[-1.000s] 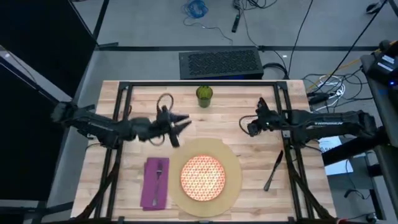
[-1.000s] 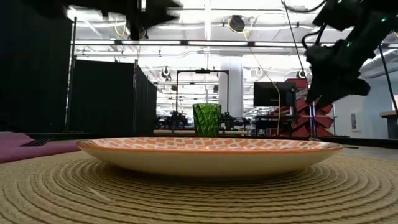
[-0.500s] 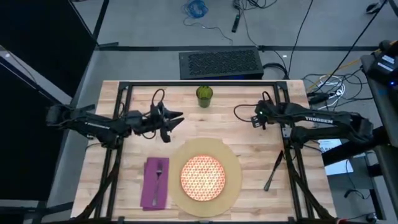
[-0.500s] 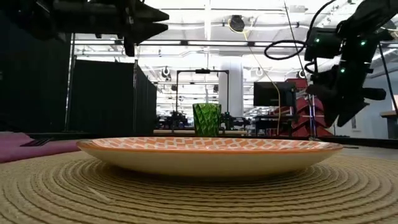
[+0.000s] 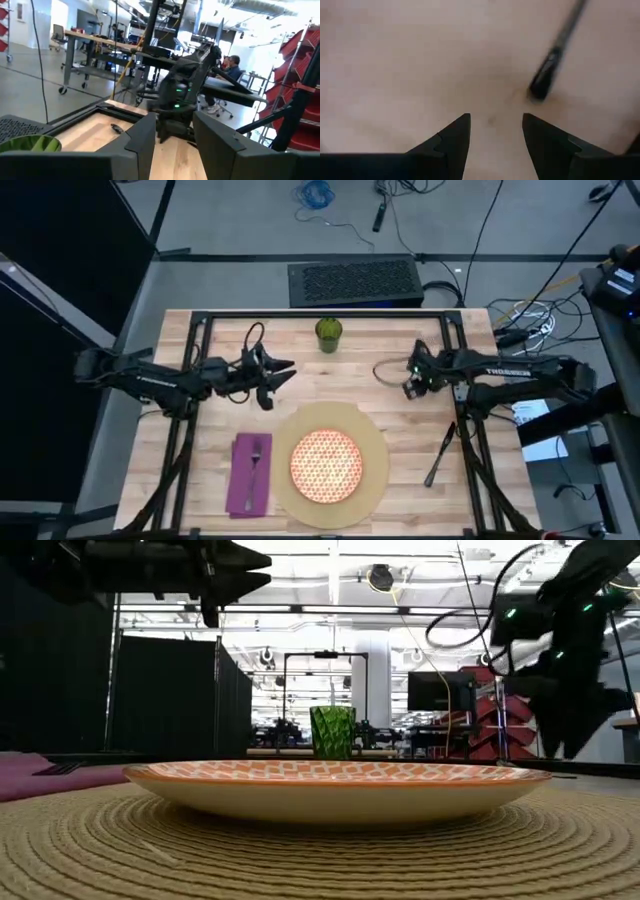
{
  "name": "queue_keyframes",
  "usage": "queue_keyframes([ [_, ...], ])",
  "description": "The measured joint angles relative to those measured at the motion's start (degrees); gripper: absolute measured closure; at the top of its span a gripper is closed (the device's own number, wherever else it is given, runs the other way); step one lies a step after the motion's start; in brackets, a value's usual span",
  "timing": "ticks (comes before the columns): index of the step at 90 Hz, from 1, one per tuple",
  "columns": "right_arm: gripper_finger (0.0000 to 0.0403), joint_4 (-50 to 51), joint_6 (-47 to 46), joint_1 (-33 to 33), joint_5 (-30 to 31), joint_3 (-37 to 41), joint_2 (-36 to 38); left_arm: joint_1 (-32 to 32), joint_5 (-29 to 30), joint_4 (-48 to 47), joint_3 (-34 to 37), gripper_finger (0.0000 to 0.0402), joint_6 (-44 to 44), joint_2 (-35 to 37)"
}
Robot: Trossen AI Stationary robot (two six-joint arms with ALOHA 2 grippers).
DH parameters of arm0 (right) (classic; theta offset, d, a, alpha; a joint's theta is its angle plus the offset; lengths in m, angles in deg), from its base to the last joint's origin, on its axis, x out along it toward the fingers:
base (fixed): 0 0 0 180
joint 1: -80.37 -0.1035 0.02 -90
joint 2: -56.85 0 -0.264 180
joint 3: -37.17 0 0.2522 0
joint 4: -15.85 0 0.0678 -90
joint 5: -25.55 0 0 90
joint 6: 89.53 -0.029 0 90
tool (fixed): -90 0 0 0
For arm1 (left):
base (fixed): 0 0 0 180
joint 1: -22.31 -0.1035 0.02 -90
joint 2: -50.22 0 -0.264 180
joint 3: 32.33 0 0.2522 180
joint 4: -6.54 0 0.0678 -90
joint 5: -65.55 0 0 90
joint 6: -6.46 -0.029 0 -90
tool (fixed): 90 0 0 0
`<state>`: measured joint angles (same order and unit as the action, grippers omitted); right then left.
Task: Set table place
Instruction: Move the black knife to the right of the brown placemat
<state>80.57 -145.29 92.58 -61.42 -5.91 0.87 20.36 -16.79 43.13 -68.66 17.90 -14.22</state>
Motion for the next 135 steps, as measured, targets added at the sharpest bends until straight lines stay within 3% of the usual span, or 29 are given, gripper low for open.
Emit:
queue_keyframes([
  [13,0.0236,-3.24,-16.31,-16.26,1.58,0.00,4.69,-0.65,-0.11,-0.09,0.00,0.0284,-0.19,0.00],
  [28,0.0251,-5.17,-34.79,-34.30,2.01,-0.04,3.95,-0.66,-1.27,-0.28,0.00,0.0284,0.11,0.00],
  [50,0.0369,-14.48,-51.25,-51.65,2.19,-0.04,0.83,-0.66,-1.46,-0.33,0.00,0.0284,0.20,0.00],
  [57,0.0395,-16.86,-53.41,-54.56,2.17,-0.11,-0.14,-0.66,-1.45,-0.31,0.00,0.0284,0.21,0.00],
  [74,0.0402,-9.73,-60.64,-59.89,-3.06,-3.05,-3.73,-0.66,-1.46,-0.31,0.00,0.0284,0.58,0.00],
  [89,0.0403,-9.82,-64.83,-62.74,-5.61,-3.98,-7.31,-0.66,-1.46,-0.30,0.00,0.0284,1.58,0.00],
  [105,0.0403,-6.68,-65.19,-62.95,-12.37,-3.98,-12.18,-0.66,-1.46,-0.28,-0.02,0.0284,1.54,0.00],
  [135,0.0403,-4.63,-63.72,-61.34,-12.09,-3.96,-17.23,-0.66,-1.46,-0.24,-0.02,0.0284,1.58,-0.02],
])
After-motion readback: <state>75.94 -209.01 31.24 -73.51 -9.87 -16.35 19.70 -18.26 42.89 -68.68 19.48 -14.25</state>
